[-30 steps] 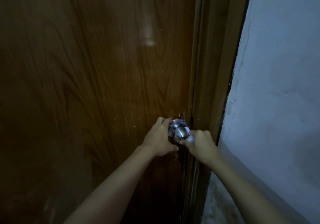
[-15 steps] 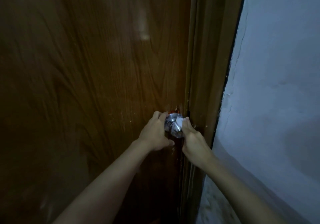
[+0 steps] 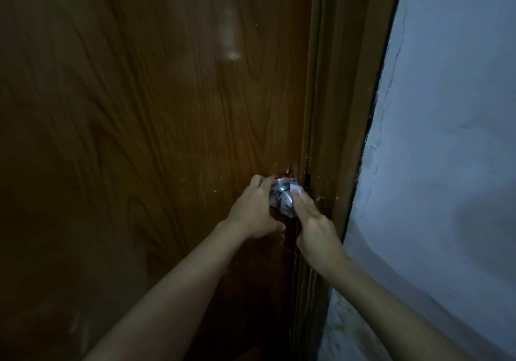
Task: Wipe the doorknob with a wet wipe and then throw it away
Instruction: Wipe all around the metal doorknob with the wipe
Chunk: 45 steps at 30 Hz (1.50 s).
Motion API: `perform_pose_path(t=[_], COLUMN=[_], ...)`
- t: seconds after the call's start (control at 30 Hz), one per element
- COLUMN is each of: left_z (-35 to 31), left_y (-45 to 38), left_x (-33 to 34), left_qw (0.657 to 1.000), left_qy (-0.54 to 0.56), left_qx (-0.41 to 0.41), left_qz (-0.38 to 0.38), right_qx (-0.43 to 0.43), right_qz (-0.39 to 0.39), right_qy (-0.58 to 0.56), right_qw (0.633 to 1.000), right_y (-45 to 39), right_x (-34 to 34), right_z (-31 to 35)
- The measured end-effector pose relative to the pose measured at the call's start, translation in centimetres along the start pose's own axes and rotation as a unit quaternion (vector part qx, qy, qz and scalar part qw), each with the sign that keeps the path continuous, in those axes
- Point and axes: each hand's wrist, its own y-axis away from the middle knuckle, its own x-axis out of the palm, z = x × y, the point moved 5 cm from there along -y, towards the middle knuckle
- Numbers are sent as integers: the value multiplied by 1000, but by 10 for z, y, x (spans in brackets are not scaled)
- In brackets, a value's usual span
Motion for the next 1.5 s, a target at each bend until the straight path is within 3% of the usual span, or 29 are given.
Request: perform_pose_path(t=[0.23,0.37,0.47,0.53,0.63,0.67,0.73,0.8,0.9,0.97,1.03,1.1,1.23,1.33,1.4,1.5], left_z=[-2,-2,-2,-2,-2,-2,-1,-1,0,0,1,0,2,2,2,2], left_y=[1,1,2,2,2,1,2,3,4,3,4,4,4,4,4,4], left_x=[-1,0,0,-1,-1,-1,0,1,1,0,0,0,0,1,1,1], left_qw=[1000,1000,1000,1000,1000,1000,1000,1000,1000,1000,1000,1000,999,999,999,1000], left_qy=[8,21,28,28,21,21,21,23,27,27,25,21,29,34,33,21], left_qx=[-8,-7,-9,-8,-1,0,-3,-6,-6,-9,-10,-4,-5,-10,-11,-10], left_qz=[1,10,3,0,5,7,10,9,9,11,13,14,11,13,15,15], right_qx=[34,6,122,226,306,314,325,335,342,353,356,341,345,328,263,136], right_qz=[17,19,9,33,77,69,26,6,47,7,-30,-15,-20,-72,-89,-104], right_qy=[2,35,-147,-379,-674,-709,-733,-727,-720,-706,-670,-645,-607,-457,-325,-174], right_qw=[999,999,982,897,668,628,597,599,602,614,651,684,716,823,904,970], right_y=[-10,-5,-4,-2,6,6,2,0,0,-2,-2,1,2,-1,3,9], right_x=[-1,3,-1,3,19,19,21,19,21,22,20,20,11,6,7,2], right_z=[-1,-1,-16,-22,-19,-18,-22,-23,-19,-25,-25,-17,-12,-13,-7,2])
